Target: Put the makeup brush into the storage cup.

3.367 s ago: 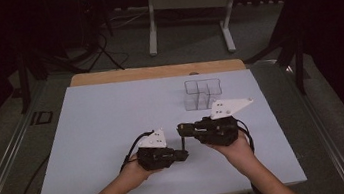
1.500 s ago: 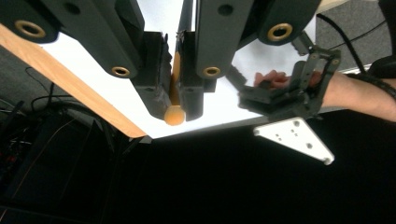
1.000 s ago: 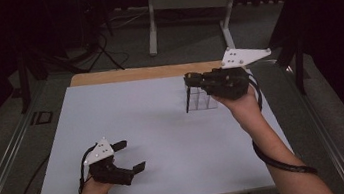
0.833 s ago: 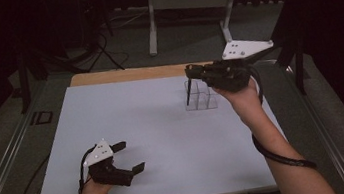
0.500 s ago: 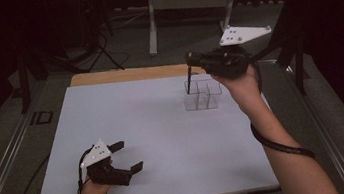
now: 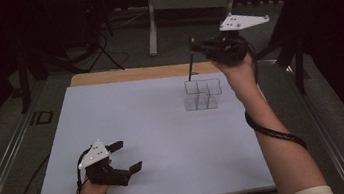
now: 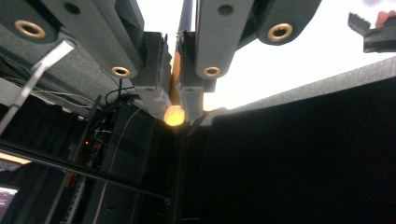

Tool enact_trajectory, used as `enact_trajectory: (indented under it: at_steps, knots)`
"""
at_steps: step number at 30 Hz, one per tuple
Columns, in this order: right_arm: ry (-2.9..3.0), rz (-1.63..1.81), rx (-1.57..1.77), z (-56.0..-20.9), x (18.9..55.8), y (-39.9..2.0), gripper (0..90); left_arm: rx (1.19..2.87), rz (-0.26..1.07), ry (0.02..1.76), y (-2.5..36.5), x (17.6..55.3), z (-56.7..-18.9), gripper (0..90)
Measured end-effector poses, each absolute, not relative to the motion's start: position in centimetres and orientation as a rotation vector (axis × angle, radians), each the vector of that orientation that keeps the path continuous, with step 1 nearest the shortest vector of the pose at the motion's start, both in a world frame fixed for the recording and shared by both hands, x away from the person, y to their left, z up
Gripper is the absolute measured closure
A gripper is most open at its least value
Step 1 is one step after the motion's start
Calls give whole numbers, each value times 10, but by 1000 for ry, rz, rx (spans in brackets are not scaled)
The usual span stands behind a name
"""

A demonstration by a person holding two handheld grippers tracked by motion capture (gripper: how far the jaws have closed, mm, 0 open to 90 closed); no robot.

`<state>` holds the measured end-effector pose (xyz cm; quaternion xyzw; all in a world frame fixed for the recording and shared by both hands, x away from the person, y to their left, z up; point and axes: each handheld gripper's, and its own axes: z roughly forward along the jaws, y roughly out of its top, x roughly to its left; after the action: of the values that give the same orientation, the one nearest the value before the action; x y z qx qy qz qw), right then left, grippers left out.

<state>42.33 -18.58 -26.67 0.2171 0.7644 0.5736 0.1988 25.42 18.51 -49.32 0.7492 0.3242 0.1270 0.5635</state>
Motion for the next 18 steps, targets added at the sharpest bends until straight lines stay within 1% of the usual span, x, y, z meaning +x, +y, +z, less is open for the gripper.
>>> enact_trajectory:
  at_steps: [8,18]
  knots:
    - [2092,1581,655,-280,438,-195,837,1766,307,761,185,254,-493,5]
    - [2071,1564,676,-304,448,-196,838,1758,309,758,187,253,-493,5]
